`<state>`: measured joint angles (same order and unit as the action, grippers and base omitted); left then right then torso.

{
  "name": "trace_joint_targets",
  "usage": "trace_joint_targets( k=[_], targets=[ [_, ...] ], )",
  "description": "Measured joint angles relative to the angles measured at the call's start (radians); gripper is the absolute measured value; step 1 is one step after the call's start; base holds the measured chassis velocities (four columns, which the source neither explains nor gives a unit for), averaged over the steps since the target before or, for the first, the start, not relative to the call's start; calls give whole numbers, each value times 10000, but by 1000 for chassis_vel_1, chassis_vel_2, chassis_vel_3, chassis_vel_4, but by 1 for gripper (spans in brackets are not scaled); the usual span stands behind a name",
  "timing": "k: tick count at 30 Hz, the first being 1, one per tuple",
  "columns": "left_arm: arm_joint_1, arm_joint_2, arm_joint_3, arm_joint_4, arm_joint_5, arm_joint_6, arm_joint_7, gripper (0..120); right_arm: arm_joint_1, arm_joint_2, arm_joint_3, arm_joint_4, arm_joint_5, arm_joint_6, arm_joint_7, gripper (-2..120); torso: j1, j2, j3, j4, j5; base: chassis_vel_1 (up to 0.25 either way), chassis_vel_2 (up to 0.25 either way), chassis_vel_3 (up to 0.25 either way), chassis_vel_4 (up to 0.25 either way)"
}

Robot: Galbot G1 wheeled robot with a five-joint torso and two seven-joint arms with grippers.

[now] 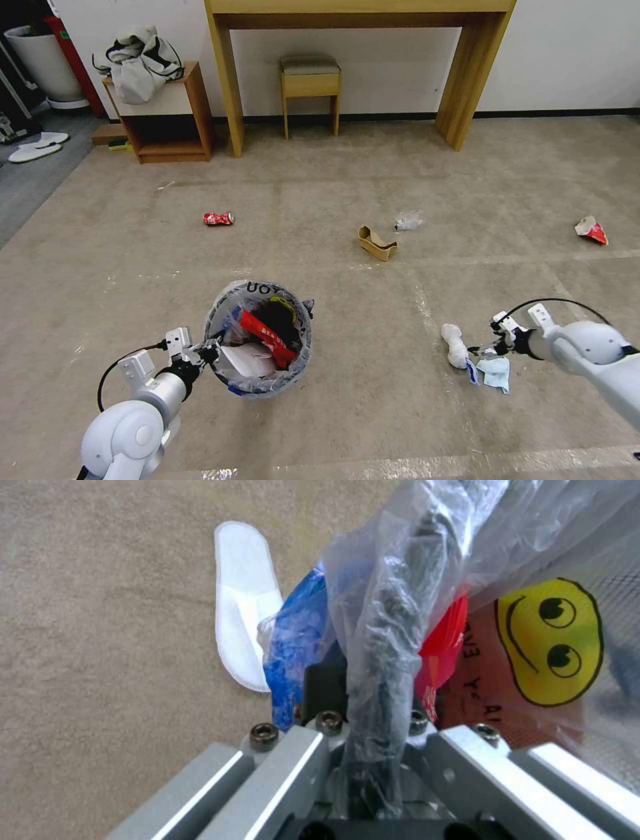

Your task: Pick up the trash bin and place the garbage on the floor into it.

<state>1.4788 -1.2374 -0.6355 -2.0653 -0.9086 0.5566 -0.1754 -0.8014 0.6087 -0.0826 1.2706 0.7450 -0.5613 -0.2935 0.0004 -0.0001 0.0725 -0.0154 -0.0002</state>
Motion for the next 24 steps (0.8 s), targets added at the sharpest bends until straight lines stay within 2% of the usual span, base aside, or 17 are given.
trace_joint_targets(
  k=[1,5,20,24],
  targets=[
    [-15,-28,0,24,0,-2,0,0,48,258,-122,45,547,-206,473,100,0,1,0,0,1,0,0,0,0],
    [-18,-56,-3,68,4,-29,12,0,295,827,-360,-291,645,-361,903,100,0,2,0,5,3,0,0,0,0],
    [-63,-163,-45,341,75,-196,229,0,1101,1590,-644,-1720,-136,-10,701,100,0,2,-1,0,0,0,0,0,0],
    [-65,-150,-45,369,101,-226,294,0,1134,2054,-486,-2508,-652,207,664,100,0,2,0,2,3,0,0,0,0]
  ],
)
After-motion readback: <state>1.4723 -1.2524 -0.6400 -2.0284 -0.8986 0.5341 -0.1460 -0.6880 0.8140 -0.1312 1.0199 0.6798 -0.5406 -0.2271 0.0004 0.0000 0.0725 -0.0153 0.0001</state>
